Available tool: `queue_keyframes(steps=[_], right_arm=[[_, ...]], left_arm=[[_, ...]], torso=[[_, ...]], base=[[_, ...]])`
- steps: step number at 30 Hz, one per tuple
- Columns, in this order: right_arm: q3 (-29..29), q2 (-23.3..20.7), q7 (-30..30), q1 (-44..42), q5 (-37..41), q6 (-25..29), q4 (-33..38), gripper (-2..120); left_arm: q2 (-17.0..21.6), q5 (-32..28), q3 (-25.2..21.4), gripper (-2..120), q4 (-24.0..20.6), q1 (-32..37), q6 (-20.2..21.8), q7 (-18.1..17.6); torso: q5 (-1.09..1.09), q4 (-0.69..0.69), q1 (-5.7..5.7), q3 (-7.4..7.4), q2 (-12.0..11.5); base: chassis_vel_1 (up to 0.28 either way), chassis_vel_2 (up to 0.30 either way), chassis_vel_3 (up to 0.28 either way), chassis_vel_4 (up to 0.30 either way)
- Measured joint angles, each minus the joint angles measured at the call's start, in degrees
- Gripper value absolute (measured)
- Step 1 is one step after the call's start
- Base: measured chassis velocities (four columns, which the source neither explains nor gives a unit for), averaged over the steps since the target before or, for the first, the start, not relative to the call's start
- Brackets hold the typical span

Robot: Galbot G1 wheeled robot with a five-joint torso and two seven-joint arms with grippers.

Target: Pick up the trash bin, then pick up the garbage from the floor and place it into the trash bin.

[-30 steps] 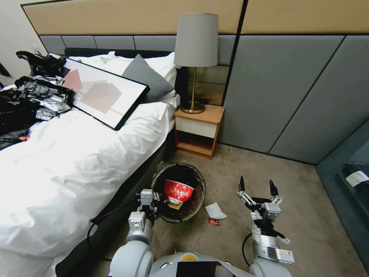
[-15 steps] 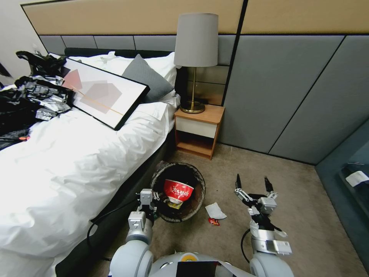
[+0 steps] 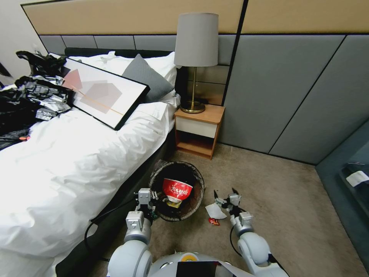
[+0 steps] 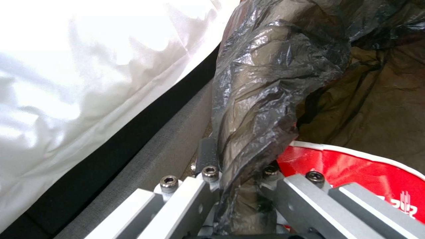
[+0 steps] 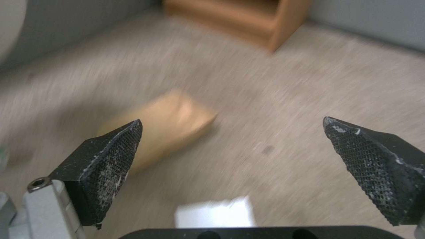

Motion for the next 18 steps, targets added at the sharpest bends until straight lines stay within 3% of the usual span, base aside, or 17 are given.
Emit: queue_keyframes(steps=[10,18], right_arm=[[-2.0,1.2,-2.1,6.1,-2.6,2.0,-14.1,100],[-1.6,1.8,-3.2,8.2,-2.9,4.2,-20.3,100]], left_arm=[[0.1,0.2,0.0,0,-0.1,0.3,0.0,0.0],[0.1,0.1,0.2,0,0.1,0.1,-0.2,0.0]], torso=[[0.01,0.01,0.00,0.00,0.0],[0.00,0.00,0.00,0.00,0.0]], base=[[0.000,0.000,0.000,0.000],[0.000,0.000,0.000,0.000]])
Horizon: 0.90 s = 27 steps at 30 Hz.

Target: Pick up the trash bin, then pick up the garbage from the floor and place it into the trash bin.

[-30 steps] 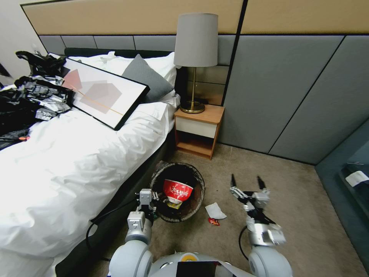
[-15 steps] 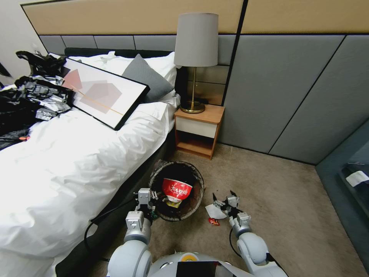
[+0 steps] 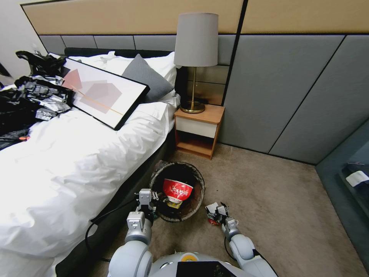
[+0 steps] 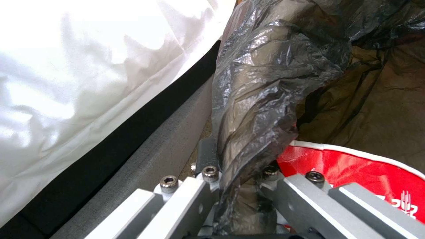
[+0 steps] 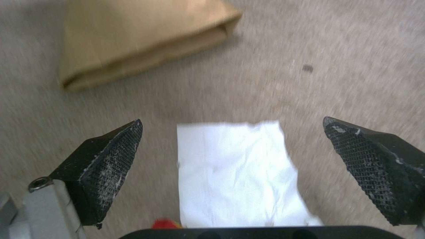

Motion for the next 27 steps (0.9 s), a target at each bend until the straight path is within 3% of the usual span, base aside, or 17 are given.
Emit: queue_keyframes(steps=[15,24,27], right_arm=[[0.1,1.4,-0.1,6.8,-0.1,2.4,-11.0,99],[0.4,2.4,-1.0,7.5,-1.2,4.1,-15.8,81],[0.6,2.6,-1.3,7.5,-1.7,4.9,-16.9,74]], left_arm=[[0.0,-0.1,0.1,0,-0.3,0.4,0.0,-0.1],[-0.3,0.0,0.2,0,-0.4,0.4,-0.1,-0.2],[-0.3,0.0,0.2,0,-0.4,0.4,-0.1,-0.2]], torso=[[0.01,0.00,-0.01,0.00,0.0],[-0.02,0.00,-0.01,-0.01,0.0],[-0.12,0.06,-0.01,-0.02,0.0]], base=[[0.000,0.000,0.000,0.000],[0.000,0.000,0.000,0.000],[0.000,0.000,0.000,0.000]])
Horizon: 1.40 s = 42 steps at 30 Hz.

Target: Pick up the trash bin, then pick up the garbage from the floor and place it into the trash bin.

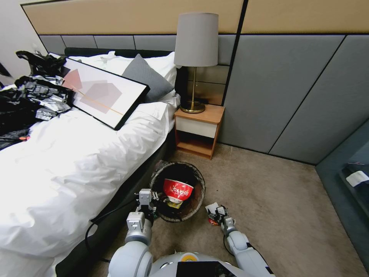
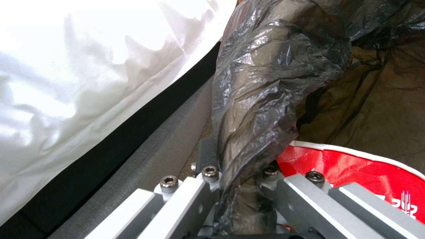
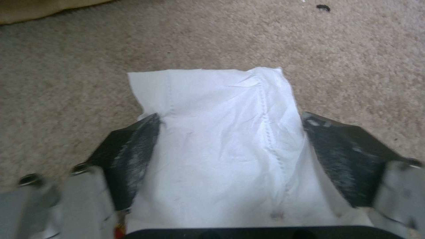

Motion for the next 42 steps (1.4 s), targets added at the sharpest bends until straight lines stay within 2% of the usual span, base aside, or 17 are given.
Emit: queue_keyframes(steps=[3,8,10,12,14,18,21,22,25,32,42], right_arm=[[0.6,0.3,0.0,-0.3,-1.0,1.3,-1.3,63],[0.7,0.4,-0.1,-0.8,-1.4,1.4,-1.3,55],[0.9,0.4,0.0,-1.0,-1.5,1.3,-1.0,47],[0.9,0.4,0.1,-1.0,-1.5,1.3,-1.0,46],[1.0,0.4,0.7,-1.0,-1.5,1.3,-0.8,37],[1.0,0.3,0.9,-1.0,-1.5,1.3,-0.5,28],[1.0,-0.1,1.2,-1.1,-1.0,0.6,0.4,13],[1.0,-0.1,1.2,-1.1,-1.0,0.6,0.4,13],[1.2,-0.6,1.2,-2.9,-0.2,-0.7,2.1,1],[1.2,-1.1,1.2,-3.5,1.0,-2.3,4.3,0],[2.2,-1.4,2.2,-5.1,2.2,-1.8,10.3,0]], left_arm=[[0.1,0.0,-0.1,0,0.0,-0.1,0.0,-0.1],[0.0,0.0,0.3,0,0.1,-0.2,0.0,0.0],[0.0,0.0,0.4,0,0.2,-0.4,0.0,-0.1],[0.0,0.0,0.4,0,0.2,-0.4,0.0,-0.1],[0.0,-0.1,0.4,0,0.2,-0.4,0.0,0.0],[0.0,-0.1,0.3,0,0.2,-0.4,-0.1,-0.1],[0.0,-0.1,0.3,0,0.2,-0.4,-0.1,0.0],[0.0,-0.1,0.3,0,0.2,-0.4,-0.1,0.0],[0.0,-0.1,0.3,0,0.2,-0.4,-0.1,-0.1],[-0.1,0.0,0.5,0,0.2,-0.4,-0.1,-0.1],[0.0,0.0,0.5,0,0.2,-0.3,-0.1,-0.1]], torso=[[-0.03,0.06,0.00,-0.01,0.0],[-0.02,0.05,0.00,-0.01,0.0],[0.04,0.02,0.00,0.00,0.0],[0.04,0.01,0.00,0.00,0.0],[0.11,-0.06,0.00,0.01,0.0],[0.18,-0.07,0.00,0.01,0.0],[0.25,-0.13,0.00,0.02,0.0],[0.25,-0.13,0.00,0.02,0.0],[0.15,-0.14,0.00,0.02,0.0],[0.25,-0.12,0.01,0.03,0.0],[0.15,-0.08,0.01,0.03,0.0]], base=[[0.000,0.000,0.000,0.000],[0.000,0.000,0.000,0.000],[0.000,0.000,0.000,0.000],[0.000,0.000,0.000,0.000],[0.000,0.000,0.000,0.000],[0.000,0.000,0.000,0.000],[0.000,0.000,0.000,0.000],[0.000,0.000,0.000,0.000],[0.000,0.000,0.000,0.000],[0.000,0.000,0.000,0.000],[0.000,0.000,0.000,0.000]])
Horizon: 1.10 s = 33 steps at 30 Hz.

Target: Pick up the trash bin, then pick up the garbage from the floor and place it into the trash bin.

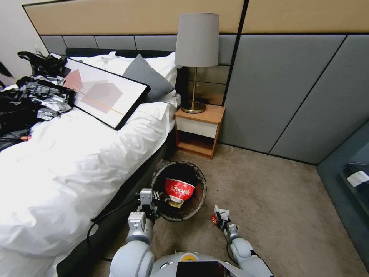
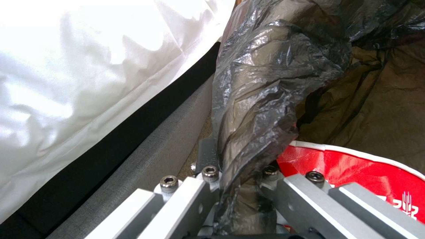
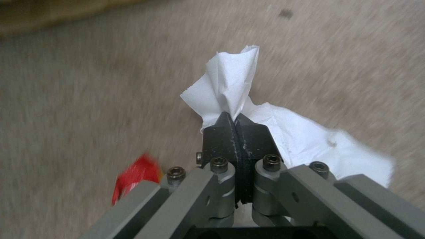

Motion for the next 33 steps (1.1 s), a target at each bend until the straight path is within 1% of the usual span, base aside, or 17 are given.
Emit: queue_keyframes(steps=[5,10,11,12,13,14,15,16,17,18,20,21,23,25,26,29,33], right_arm=[[0.7,0.0,0.9,-0.6,0.6,1.1,2.4,0],[1.9,0.0,3.8,-1.7,3.0,4.0,8.5,0],[2.0,0.0,4.4,-1.9,3.9,4.8,10.2,0],[2.0,0.0,4.4,-1.9,3.9,4.8,10.2,0],[2.4,0.0,5.1,-2.2,5.2,6.0,14.6,0],[2.7,-0.1,5.3,-2.5,6.3,6.9,18.4,0],[2.7,-0.1,5.3,-2.5,6.3,6.9,18.4,0],[2.8,-0.2,5.3,-2.8,7.5,8.2,23.7,0],[2.9,-0.4,5.2,-2.8,7.9,8.9,26.4,0],[2.9,-0.4,5.2,-2.8,7.9,8.9,26.4,0],[2.8,-0.7,2.7,-2.9,9.4,12.4,34.7,0],[2.8,-0.7,2.7,-2.9,9.4,12.4,34.7,0],[2.4,-0.8,1.0,-3.1,10.1,13.5,38.0,0],[-0.6,-1.7,-7.3,-5.7,11.8,15.9,50.0,0],[-1.9,-2.4,-9.3,-6.8,11.7,16.3,52.3,0],[-4.3,-4.0,-11.6,-8.3,10.6,16.8,54.3,0],[-7.6,-6.0,-12.2,-9.6,7.6,16.8,54.4,0]], left_arm=[[0.0,0.0,0.1,0,0.0,0.0,0.0,0.0],[0.1,0.1,0.2,0,0.3,0.0,-0.1,0.0],[0.1,0.1,0.2,0,0.4,0.0,-0.1,0.0],[0.1,0.1,0.2,0,0.4,0.0,-0.1,0.0],[0.1,0.1,0.2,0,0.5,0.0,-0.1,0.0],[0.2,0.1,0.2,0,0.7,0.0,-0.1,0.0],[0.2,0.1,0.2,0,0.7,0.0,-0.1,0.0],[0.2,0.1,0.3,0,0.8,0.0,-0.1,0.0],[0.2,0.1,0.4,0,0.9,0.0,-0.1,0.0],[0.2,0.1,0.4,0,0.9,0.0,-0.1,0.0],[0.3,0.1,0.6,0,1.4,-0.1,-0.1,0.0],[0.3,0.1,0.6,0,1.4,-0.1,-0.1,0.0],[0.3,0.1,0.7,0,1.5,-0.2,-0.1,0.1],[0.5,0.2,1.1,0,2.2,-0.3,0.0,0.2],[0.6,0.3,1.1,0,2.4,-0.3,0.0,0.3],[0.8,0.5,1.3,0,2.8,-0.3,0.0,0.3],[0.8,0.7,1.9,0,3.1,-0.3,0.0,0.4]], torso=[[-0.02,0.02,0.00,0.00,0.0],[-0.02,0.04,0.00,-0.01,0.0],[-0.02,0.00,0.00,0.00,0.0],[-0.02,0.00,0.00,0.00,0.0],[-0.03,0.06,0.00,-0.01,0.0],[-0.05,0.02,0.00,-0.01,0.0],[-0.05,0.02,0.00,-0.01,0.0],[-0.01,0.02,0.00,-0.01,0.0],[-0.03,0.04,-0.01,-0.01,0.0],[-0.03,0.04,-0.01,-0.01,0.0],[-0.02,0.03,-0.01,-0.01,0.0],[-0.02,0.03,-0.01,-0.01,0.0],[-0.04,0.03,-0.01,-0.01,0.0],[-0.03,0.02,-0.01,-0.01,0.0],[-0.03,0.02,-0.01,-0.01,0.0],[-0.02,0.02,-0.01,-0.01,0.0],[-0.03,0.02,-0.01,-0.01,0.0]], base=[[0.000,0.000,0.000,0.000],[0.000,0.000,0.000,0.000],[0.000,0.000,0.000,0.000],[0.000,0.000,0.000,0.000],[0.000,0.000,0.000,0.000],[0.000,0.000,0.000,0.000],[0.000,0.000,0.000,0.000],[0.000,0.000,0.000,0.000],[0.000,0.000,0.000,0.000],[0.000,0.000,0.000,0.000],[0.000,0.000,0.000,0.000],[0.000,0.000,0.000,0.000],[0.000,0.000,0.000,0.000],[0.000,0.000,0.000,0.000],[0.000,0.000,0.000,0.000],[0.000,0.000,0.000,0.000],[0.000,0.000,0.000,0.000]])
